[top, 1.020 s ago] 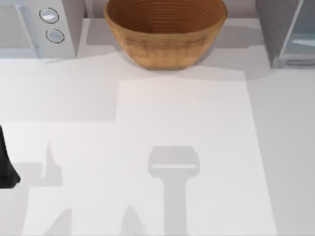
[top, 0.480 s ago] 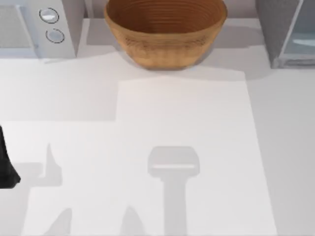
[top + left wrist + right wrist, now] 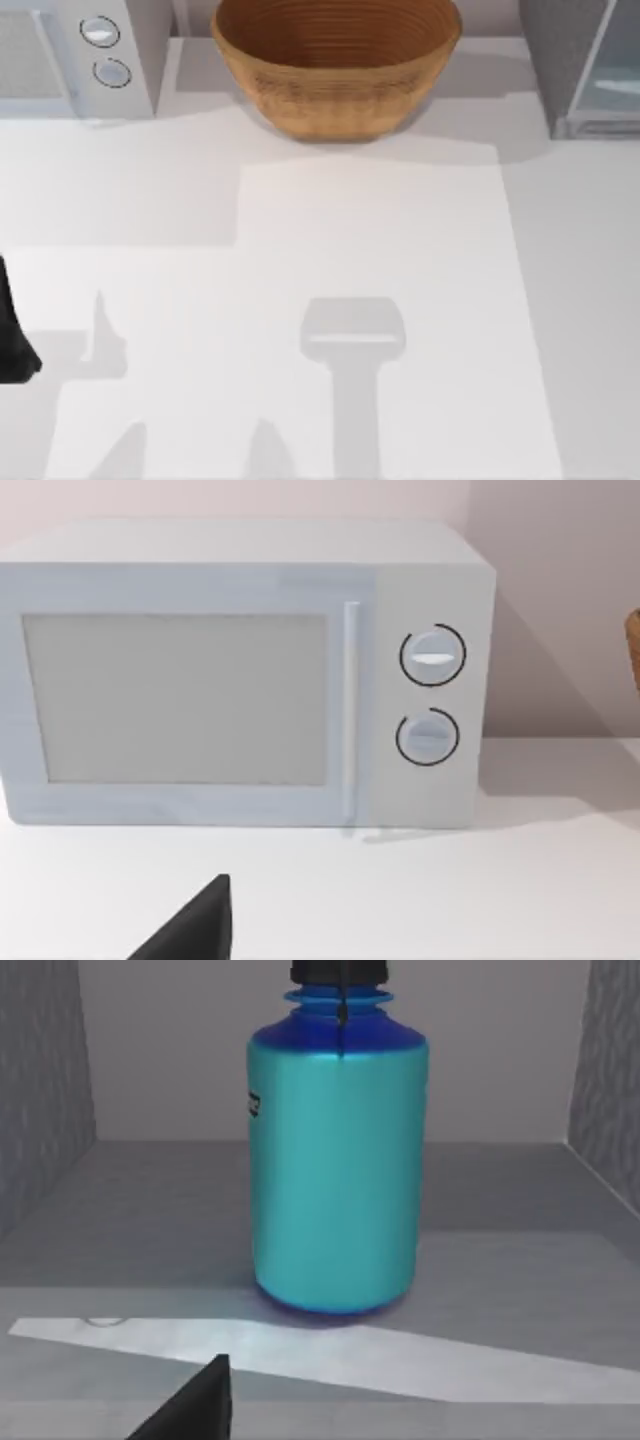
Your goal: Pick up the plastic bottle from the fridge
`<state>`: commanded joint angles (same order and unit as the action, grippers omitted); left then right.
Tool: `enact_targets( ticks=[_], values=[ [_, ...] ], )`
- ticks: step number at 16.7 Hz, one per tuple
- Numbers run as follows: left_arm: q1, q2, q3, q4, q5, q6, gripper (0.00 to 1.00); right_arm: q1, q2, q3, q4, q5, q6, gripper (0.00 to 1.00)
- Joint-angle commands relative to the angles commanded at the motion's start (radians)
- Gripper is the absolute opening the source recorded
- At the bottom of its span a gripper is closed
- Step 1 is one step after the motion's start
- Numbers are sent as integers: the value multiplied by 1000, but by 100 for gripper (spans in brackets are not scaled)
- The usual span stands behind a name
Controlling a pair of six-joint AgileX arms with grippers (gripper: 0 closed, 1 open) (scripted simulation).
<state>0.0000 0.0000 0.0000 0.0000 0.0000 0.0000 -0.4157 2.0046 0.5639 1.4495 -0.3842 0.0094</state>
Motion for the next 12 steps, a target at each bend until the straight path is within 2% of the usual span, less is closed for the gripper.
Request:
enact_targets(
  ticks=[6,12],
  values=[
    [0,0,0,0,0,0,100,134,189,411,-210,138,1,100],
    [0,0,0,0,0,0,100,170,227,491,-270,175,1,100]
  ],
)
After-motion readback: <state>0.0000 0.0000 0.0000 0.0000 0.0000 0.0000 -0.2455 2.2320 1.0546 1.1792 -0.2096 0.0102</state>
